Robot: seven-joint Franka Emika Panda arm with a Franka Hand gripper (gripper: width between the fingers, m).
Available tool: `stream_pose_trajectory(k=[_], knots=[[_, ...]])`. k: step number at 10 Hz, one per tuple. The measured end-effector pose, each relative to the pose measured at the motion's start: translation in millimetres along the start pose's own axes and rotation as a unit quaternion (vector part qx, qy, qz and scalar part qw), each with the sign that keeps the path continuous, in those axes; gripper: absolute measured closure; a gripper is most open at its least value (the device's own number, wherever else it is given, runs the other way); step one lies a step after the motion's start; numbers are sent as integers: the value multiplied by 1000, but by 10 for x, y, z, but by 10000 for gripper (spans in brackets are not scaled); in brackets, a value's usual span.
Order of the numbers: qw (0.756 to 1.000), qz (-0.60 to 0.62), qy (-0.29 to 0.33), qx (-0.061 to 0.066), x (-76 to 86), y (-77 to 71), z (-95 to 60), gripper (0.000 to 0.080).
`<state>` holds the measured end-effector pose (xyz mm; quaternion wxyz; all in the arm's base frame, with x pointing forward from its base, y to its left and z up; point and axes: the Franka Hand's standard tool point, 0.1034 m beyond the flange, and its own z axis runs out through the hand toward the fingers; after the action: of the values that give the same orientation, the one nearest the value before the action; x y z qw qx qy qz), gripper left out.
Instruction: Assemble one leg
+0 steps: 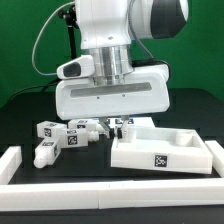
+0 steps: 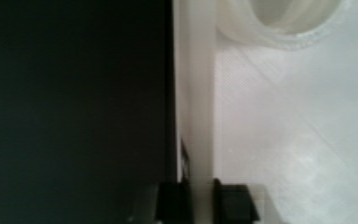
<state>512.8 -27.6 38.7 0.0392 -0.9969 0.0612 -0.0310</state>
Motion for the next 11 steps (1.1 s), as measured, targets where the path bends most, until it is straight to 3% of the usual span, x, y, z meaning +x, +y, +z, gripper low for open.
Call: stream_pose_trajectory(k=[2, 6, 11], knots=[[1000, -1, -1, 0, 6, -4, 16, 748], [999, -30, 17, -3, 625, -139, 105, 748], [999, -28, 14, -6, 635, -109, 166, 748]])
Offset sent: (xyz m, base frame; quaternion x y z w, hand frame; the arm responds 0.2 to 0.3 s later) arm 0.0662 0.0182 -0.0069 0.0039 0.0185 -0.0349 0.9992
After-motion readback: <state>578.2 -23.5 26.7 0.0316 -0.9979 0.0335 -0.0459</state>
